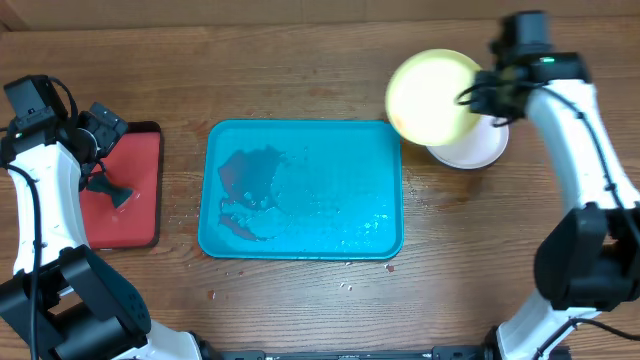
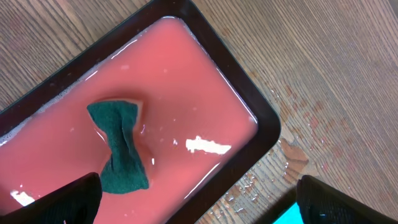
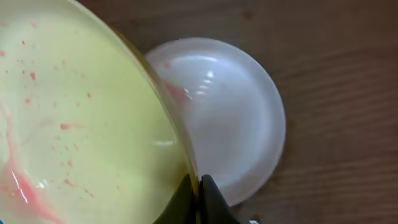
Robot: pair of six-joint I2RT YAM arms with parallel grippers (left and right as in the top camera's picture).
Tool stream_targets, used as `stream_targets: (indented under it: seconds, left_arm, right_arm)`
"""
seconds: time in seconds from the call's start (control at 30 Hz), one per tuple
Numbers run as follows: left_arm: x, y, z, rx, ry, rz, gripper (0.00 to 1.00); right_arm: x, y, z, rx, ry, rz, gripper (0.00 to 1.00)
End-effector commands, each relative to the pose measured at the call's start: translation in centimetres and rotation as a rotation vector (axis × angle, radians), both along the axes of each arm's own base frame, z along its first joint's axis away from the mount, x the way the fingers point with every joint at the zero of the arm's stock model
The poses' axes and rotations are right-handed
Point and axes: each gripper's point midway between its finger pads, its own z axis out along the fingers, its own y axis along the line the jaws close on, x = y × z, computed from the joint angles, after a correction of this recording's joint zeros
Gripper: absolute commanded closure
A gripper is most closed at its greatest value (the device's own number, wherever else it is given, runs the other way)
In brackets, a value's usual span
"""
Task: Clean dirty plates on tray and stack at the side
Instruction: 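Carry the yellow plate with the right gripper onto the plate stack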
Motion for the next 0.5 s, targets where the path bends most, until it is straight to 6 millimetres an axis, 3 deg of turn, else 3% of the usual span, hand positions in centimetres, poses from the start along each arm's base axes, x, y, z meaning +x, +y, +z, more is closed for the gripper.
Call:
stream_targets:
  seconds: [0.0, 0.1, 0.27, 0.3, 0.33, 0.4, 0.43, 0.47]
  left_arm:
    - [0.4, -0.2, 0.7, 0.009, -0.016, -0.020, 0.00]
    - [0.4, -0.2, 0.7, 0.009, -0.016, -0.020, 0.00]
    - [0.4, -0.2, 0.7, 0.009, -0.016, -0.020, 0.00]
    - [0.4, -0.2, 0.7, 0.009, -0.016, -0.020, 0.00]
    - [0.4, -0.2, 0.7, 0.009, -0.016, -0.020, 0.00]
    - [0.4, -0.2, 0.7, 0.009, -0.016, -0.020, 0.00]
    - [0.4, -0.2, 0.7, 0.009, -0.016, -0.020, 0.00]
    - [0.4, -0.2, 0.7, 0.009, -0.016, -0.020, 0.00]
  right_arm:
    - [-0.7, -1.7, -2.1, 0.144, 0.054, -0.068, 0.96]
    - [-1.1, -4.2, -4.0, 0.148, 0.075, -0.128, 0.96]
    - [-1.3, -6.6, -6.7, 0.148, 0.059, -0.181, 0.96]
    - [-1.2, -6.7, -7.0, 0.147, 0.053, -0.181, 0.90]
    - [-1.2, -6.6, -7.2, 0.147, 0.050, -0.180, 0.74]
    - [-1.8, -6.4, -7.5, 0.155, 0.075, -0.190, 0.19]
    - [-2.1, -6.2, -7.6, 0.167, 0.091, -0.202, 0.05]
    - [-2.3, -5.8, -7.6, 0.186, 0.100, -0.197, 0.00]
